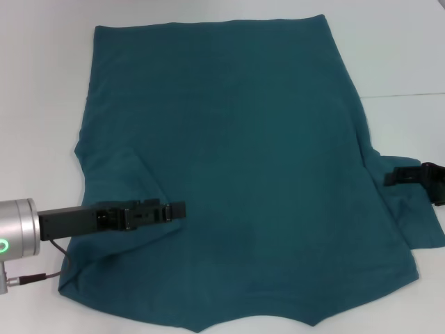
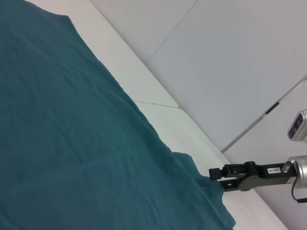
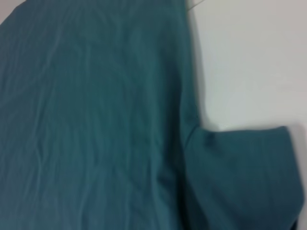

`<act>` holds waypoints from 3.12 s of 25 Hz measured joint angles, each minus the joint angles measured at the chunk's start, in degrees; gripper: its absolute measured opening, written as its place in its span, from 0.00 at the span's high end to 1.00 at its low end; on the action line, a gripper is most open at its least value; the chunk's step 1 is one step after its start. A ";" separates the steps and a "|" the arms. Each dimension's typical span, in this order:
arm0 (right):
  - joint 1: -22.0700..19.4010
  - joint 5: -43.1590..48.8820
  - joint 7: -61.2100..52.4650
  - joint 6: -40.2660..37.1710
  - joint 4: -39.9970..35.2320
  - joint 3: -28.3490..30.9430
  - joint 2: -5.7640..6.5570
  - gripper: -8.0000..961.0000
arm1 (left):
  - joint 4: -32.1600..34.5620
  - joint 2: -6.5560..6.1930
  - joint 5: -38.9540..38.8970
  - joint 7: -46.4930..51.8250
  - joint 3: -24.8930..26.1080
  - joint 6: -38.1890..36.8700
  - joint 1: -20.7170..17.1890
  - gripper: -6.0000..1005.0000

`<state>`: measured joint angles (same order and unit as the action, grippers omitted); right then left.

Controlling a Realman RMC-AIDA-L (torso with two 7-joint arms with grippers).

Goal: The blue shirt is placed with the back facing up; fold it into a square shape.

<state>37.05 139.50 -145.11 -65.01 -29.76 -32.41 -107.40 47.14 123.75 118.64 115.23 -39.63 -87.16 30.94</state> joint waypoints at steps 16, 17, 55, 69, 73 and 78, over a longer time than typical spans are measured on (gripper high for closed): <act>-0.83 -2.01 -1.20 -2.61 -1.30 -0.36 0.27 0.39 | -0.03 -0.23 0.02 0.00 0.35 0.19 0.00 0.14; -0.84 -1.98 -1.22 -2.53 -1.31 -0.51 0.31 0.41 | -0.03 -0.22 0.02 0.00 0.35 0.21 0.00 0.14; 2.41 10.91 -4.91 -5.90 -11.87 -0.99 2.96 0.94 | -1.27 -0.44 -0.43 0.00 0.50 0.58 -0.96 0.14; 7.74 14.97 -7.33 -7.71 -13.19 -1.06 3.32 0.92 | -1.27 -0.44 -0.43 0.04 0.52 0.77 -0.77 0.14; 8.42 14.40 -7.72 -7.96 -12.42 -1.27 2.68 0.91 | -1.27 -0.44 -0.43 0.06 0.52 0.82 -0.70 0.14; 9.96 14.32 -7.67 -8.13 -8.84 -4.23 1.44 0.90 | -1.27 -0.43 -0.43 0.09 0.51 1.56 -0.57 0.14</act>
<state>47.01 153.82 -152.78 -73.14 -38.60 -36.64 -105.95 45.88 123.31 118.21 115.31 -39.12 -85.60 30.37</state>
